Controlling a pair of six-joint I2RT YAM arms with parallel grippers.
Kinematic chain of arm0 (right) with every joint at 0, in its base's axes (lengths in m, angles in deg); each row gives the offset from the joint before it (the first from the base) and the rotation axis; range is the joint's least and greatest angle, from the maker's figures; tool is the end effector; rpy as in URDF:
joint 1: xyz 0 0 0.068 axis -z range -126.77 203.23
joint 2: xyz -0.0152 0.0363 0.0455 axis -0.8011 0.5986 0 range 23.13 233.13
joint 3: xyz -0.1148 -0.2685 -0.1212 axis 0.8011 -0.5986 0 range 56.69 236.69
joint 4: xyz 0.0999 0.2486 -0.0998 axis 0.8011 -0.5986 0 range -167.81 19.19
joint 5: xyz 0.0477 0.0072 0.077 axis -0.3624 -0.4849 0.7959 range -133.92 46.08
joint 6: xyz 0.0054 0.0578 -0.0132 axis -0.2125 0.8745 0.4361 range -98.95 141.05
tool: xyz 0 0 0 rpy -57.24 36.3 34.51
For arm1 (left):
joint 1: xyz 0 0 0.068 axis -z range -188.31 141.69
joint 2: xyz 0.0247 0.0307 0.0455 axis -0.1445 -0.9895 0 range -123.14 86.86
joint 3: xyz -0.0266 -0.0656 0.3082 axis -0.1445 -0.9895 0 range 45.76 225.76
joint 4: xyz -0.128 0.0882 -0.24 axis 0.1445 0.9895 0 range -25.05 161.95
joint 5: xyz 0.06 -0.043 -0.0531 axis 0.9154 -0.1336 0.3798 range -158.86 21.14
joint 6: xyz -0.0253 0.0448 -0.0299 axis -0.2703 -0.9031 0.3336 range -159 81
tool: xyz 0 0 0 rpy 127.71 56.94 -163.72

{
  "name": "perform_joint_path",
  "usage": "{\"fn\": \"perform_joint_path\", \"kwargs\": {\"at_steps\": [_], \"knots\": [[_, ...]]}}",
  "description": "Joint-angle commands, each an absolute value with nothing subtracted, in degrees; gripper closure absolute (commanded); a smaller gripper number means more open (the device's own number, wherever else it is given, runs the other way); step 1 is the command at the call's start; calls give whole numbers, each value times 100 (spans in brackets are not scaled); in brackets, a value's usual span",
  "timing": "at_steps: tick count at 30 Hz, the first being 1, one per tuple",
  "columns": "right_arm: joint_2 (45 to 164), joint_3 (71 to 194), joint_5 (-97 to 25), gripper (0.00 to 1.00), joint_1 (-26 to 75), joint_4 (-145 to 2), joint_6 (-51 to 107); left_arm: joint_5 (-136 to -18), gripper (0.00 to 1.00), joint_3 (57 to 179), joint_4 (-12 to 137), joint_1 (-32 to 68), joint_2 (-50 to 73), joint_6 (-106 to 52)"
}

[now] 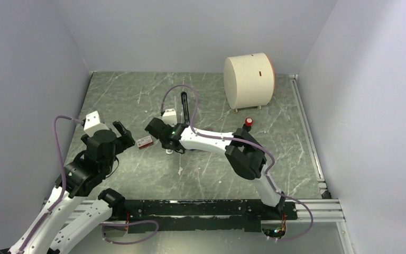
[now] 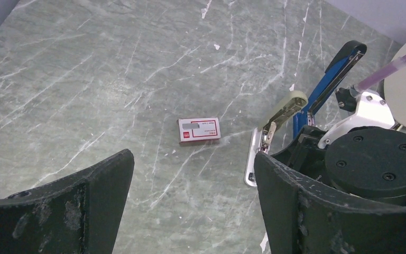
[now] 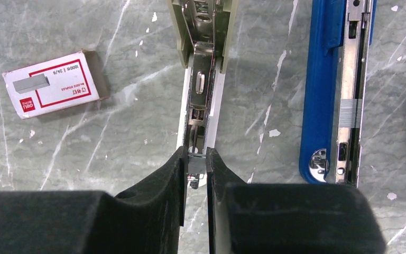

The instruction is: Load the staples into the stapler

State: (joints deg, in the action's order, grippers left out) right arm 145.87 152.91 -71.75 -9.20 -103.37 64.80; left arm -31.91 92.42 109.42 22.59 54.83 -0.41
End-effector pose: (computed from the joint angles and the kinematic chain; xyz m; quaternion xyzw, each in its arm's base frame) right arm 0.2559 0.4462 0.2092 -0.0886 0.9335 0.0678 0.3408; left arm 0.0992 -0.0287 0.3495 -0.2135 0.8083 -0.0456 0.5468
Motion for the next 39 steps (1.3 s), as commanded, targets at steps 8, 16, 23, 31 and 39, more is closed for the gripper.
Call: {"fn": "perform_joint_path", "kwargs": {"at_steps": [8,16,23,31,39], "knots": [[14647,15313,-7242,83,-887,-10017,6420,-3062,12,9217,10998,2228,5443,-19],[14740,15336,-7278,84,-875,-10099,6414,-3079,11,9200,10977,2228,5437,-40],[14706,15295,-7350,84,-874,-10072,6384,-3105,11,9199,10968,2228,5402,-54],[14767,15277,-7327,84,-872,-10068,6356,-3115,11,9190,10960,2228,5395,-55],[14732,15227,-7327,84,-871,-9995,6243,-3115,11,9191,10968,2228,5377,-64]]}}
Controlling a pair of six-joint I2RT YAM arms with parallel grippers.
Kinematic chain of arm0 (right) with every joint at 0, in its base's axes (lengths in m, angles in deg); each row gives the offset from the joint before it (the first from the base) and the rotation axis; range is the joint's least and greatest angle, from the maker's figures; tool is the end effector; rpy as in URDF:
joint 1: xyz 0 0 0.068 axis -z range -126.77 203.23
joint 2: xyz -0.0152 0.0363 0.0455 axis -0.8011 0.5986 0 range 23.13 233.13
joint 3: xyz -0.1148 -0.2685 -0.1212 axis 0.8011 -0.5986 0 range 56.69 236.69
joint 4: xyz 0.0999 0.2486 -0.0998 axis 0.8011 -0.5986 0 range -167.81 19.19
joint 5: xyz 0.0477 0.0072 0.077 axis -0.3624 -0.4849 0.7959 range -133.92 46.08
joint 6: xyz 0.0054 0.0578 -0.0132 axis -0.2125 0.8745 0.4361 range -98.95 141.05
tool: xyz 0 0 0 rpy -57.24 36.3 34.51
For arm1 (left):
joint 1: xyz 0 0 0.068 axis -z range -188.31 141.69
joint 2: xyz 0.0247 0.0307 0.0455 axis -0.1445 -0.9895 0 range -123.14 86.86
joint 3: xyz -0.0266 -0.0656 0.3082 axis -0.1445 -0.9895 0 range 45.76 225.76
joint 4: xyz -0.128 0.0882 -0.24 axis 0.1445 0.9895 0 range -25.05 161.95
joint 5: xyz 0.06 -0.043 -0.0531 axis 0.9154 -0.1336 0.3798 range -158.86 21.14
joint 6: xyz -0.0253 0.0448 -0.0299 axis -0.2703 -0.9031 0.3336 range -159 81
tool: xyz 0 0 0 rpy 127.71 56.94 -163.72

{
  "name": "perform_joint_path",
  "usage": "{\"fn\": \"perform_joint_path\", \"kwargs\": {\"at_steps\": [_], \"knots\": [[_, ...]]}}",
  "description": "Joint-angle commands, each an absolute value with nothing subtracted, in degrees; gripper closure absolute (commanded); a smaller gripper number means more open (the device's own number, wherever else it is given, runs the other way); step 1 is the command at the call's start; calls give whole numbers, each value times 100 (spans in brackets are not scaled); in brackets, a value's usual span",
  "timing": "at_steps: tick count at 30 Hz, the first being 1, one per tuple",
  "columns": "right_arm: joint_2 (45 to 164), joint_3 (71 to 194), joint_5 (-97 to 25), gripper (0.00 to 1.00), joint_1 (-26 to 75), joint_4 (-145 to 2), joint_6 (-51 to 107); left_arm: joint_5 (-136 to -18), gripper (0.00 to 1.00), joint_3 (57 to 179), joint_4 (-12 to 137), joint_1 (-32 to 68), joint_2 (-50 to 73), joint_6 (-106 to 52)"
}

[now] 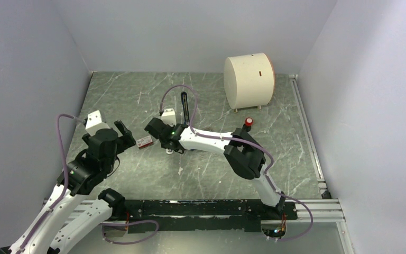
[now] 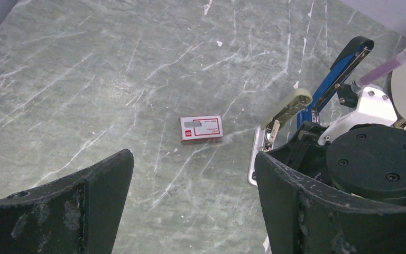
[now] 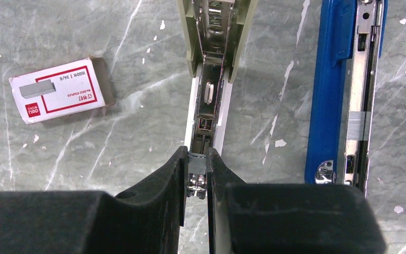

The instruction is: Load the staples into the stapler

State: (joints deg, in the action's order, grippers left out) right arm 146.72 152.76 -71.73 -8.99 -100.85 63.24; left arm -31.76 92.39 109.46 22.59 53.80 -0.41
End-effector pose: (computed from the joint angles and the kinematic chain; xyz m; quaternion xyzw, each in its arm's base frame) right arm 0.2599 0.4498 0.2036 -0.0960 0.9295 0.0729 0.3486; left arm 0.1028 -0.0308 0.3478 -0.2117 0.8126 -0.0388 0.5417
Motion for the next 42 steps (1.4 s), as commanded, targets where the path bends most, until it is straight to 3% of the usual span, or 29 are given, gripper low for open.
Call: {"fn": "perform_joint_path", "kwargs": {"at_steps": [1,42], "knots": [[14743,15223,-7331,84,-872,-9983,6214,-3115,11,9191,10964,2228,5373,-67],[14176,14660,-7345,85,-873,-9527,5874,-3159,11,9173,10942,2223,5303,-71]]}}
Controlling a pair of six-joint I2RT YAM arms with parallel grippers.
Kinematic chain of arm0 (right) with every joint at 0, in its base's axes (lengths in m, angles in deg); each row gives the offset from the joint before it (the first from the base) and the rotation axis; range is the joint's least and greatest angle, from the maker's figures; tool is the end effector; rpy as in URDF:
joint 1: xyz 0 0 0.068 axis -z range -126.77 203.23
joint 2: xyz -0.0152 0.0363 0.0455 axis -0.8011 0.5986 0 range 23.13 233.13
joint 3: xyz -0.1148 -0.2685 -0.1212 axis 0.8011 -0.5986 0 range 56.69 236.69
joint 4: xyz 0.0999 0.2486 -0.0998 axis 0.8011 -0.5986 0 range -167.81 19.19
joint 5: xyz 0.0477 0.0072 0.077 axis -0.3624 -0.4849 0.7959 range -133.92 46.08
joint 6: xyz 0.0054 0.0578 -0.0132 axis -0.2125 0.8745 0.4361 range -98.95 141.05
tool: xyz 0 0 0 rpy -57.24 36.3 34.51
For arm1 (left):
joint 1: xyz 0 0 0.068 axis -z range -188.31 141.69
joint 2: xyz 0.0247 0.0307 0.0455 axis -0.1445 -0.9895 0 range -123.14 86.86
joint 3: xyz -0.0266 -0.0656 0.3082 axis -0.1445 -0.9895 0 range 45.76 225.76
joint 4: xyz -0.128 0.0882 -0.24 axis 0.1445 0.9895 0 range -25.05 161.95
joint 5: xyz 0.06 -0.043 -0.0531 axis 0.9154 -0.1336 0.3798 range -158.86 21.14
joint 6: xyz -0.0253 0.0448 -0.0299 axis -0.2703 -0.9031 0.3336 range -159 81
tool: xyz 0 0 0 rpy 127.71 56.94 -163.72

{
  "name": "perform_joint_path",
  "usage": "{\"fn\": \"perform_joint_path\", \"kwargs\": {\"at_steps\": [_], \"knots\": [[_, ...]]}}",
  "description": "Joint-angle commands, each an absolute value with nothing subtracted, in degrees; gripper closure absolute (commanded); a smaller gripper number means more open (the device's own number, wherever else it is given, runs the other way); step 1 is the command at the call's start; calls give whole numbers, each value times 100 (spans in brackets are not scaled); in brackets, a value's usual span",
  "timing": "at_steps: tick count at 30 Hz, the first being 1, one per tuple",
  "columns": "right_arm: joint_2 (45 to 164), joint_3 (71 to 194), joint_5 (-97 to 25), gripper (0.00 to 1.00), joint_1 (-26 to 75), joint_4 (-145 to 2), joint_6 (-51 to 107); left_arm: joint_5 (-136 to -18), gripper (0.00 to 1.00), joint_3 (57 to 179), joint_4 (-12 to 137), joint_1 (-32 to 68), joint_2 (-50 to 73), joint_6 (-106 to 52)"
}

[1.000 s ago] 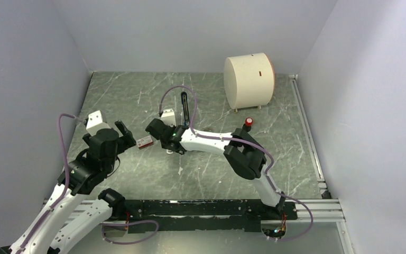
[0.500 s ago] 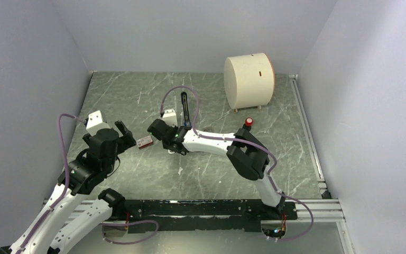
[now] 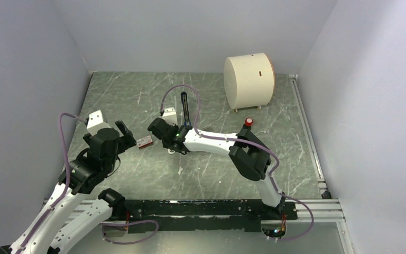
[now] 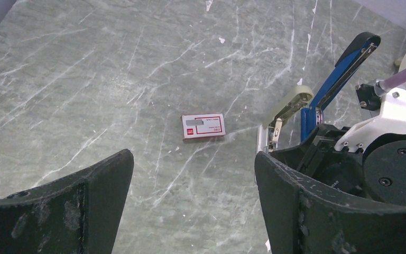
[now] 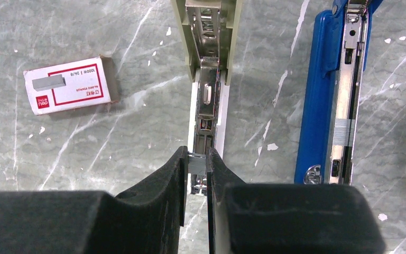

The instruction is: Load the staples into the stapler

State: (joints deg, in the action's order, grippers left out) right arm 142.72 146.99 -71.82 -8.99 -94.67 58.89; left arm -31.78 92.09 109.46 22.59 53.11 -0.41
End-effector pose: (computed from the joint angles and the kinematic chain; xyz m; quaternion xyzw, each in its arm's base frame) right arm 0.2536 0.4378 0.2116 -0.1199 0.9161 0.0882 0.3724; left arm 0.1055 -0.0324 0.3450 -0.2095 0.8168 -0.0338 0.5365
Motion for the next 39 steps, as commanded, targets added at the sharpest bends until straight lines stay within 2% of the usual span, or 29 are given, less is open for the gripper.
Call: {"fn": "perform_joint_path", "kwargs": {"at_steps": [1,39], "knots": [[14198,14672,-7344,85,-873,-9538,5877,-3159,11,9173,10945,2225,5303,-75],[14486,14721,-7134,85,-856,-9529,5803,-3133,11,9173,10960,2228,5303,-59]]}}
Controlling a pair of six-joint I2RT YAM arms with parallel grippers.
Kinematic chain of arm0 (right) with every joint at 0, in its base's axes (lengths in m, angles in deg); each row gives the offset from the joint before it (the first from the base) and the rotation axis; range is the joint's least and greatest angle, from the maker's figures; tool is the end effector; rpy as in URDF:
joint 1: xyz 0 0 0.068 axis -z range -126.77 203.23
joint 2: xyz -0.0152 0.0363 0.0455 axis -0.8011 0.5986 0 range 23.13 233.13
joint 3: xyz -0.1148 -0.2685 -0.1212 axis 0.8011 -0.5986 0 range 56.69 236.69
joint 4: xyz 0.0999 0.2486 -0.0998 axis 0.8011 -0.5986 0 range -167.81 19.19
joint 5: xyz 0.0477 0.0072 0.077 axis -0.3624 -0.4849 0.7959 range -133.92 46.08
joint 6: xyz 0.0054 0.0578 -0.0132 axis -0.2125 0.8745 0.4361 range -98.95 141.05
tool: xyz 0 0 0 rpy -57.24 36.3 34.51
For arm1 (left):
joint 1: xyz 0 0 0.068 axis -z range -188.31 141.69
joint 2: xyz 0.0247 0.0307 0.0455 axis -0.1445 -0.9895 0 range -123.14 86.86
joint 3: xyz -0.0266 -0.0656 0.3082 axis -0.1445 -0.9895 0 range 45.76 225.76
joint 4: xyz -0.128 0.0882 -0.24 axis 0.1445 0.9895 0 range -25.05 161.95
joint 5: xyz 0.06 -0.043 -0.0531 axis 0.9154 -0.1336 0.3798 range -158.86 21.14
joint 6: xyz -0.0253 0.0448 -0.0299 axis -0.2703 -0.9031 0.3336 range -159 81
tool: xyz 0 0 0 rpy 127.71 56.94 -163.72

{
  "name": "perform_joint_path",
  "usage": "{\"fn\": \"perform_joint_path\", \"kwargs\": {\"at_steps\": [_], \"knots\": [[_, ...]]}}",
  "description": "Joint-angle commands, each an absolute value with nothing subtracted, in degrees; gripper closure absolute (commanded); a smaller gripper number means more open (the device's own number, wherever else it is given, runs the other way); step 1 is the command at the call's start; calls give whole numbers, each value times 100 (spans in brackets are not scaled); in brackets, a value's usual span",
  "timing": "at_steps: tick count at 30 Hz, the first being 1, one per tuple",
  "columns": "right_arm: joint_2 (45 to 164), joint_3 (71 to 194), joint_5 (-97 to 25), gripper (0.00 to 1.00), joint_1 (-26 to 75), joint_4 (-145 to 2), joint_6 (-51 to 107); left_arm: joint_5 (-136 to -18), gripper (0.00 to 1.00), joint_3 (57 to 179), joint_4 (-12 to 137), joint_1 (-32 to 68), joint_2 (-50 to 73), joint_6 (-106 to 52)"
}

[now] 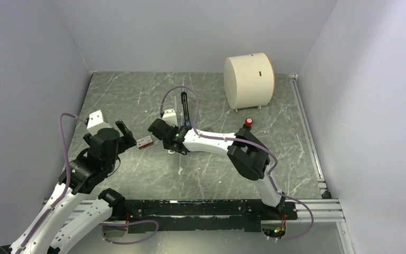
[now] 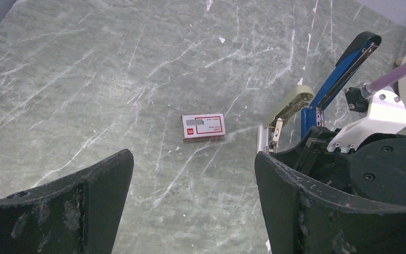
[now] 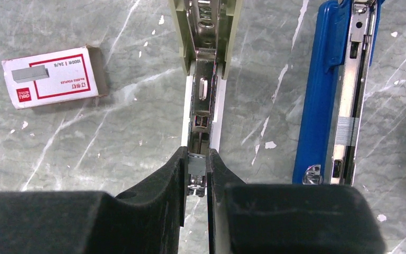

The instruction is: Load the staples into the stapler

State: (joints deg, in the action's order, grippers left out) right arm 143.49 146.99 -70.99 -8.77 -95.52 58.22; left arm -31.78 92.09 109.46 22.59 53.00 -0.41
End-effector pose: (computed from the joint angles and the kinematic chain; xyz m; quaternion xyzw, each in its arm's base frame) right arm 0.2549 0.4371 0.2038 -0.1300 0.9202 0.0795 0.3606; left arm 0.1059 -0.0326 0.3448 -0.2093 0.8172 -0.0332 0.5359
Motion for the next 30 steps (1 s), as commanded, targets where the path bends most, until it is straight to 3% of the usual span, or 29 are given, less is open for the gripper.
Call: {"fn": "perform_joint_path", "kwargs": {"at_steps": [1,23,30], "knots": [[14486,14717,-7123,85,-857,-9527,5799,-3133,11,9173,10965,2227,5303,-55],[14487,14610,-6928,83,-856,-9427,5750,-3124,10,9173,10977,2226,5322,-44],[14488,14686,-6894,77,-863,-9539,5820,-3132,10,9173,10970,2222,5303,-54]]}}
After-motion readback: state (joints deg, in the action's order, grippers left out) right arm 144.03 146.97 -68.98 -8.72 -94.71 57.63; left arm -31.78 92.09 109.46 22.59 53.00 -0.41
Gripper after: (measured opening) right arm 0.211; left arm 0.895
